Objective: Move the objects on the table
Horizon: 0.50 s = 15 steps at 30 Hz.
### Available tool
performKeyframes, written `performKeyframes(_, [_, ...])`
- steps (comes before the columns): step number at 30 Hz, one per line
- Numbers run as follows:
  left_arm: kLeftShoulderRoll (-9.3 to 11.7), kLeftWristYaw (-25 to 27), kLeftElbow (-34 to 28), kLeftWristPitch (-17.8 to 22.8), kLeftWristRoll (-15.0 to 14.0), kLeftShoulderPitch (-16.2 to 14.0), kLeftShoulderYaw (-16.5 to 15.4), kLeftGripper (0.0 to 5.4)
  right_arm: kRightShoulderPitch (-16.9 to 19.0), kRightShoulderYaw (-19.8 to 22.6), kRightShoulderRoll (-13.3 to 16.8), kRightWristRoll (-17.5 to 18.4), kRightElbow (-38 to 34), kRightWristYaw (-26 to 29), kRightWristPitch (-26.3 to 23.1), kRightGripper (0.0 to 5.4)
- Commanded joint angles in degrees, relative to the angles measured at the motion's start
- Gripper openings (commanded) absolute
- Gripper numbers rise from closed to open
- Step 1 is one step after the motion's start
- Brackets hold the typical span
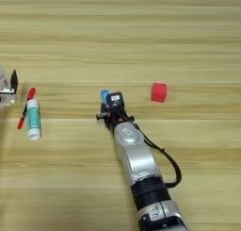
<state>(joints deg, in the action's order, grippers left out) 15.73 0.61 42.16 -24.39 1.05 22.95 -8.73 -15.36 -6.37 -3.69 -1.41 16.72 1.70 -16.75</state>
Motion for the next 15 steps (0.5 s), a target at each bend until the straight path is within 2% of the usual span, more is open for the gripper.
performKeyframes(1, [-0.1,-0.4,-0.3,-0.1,0.2,0.5,0.1,5.40,1.9,1.3,0.8,-0.4,2.0,-1.3,-2.3,1.41])
performKeyframes(11, [-0.2,-0.4,-0.4,0.0,0.1,0.5,0.2,5.40,1.7,1.1,0.7,-0.5,2.2,-0.6,-2.4,1.41])
performKeyframes(12, [-0.2,-0.4,-0.5,0.0,0.1,0.5,0.2,5.40,1.7,0.9,0.7,-0.6,2.2,-0.5,-2.3,1.70])
performKeyframes(15, [-0.2,-0.4,-0.4,0.0,0.1,0.5,0.2,5.40,1.7,0.6,0.9,-1.2,2.1,-0.9,-1.1,2.03])
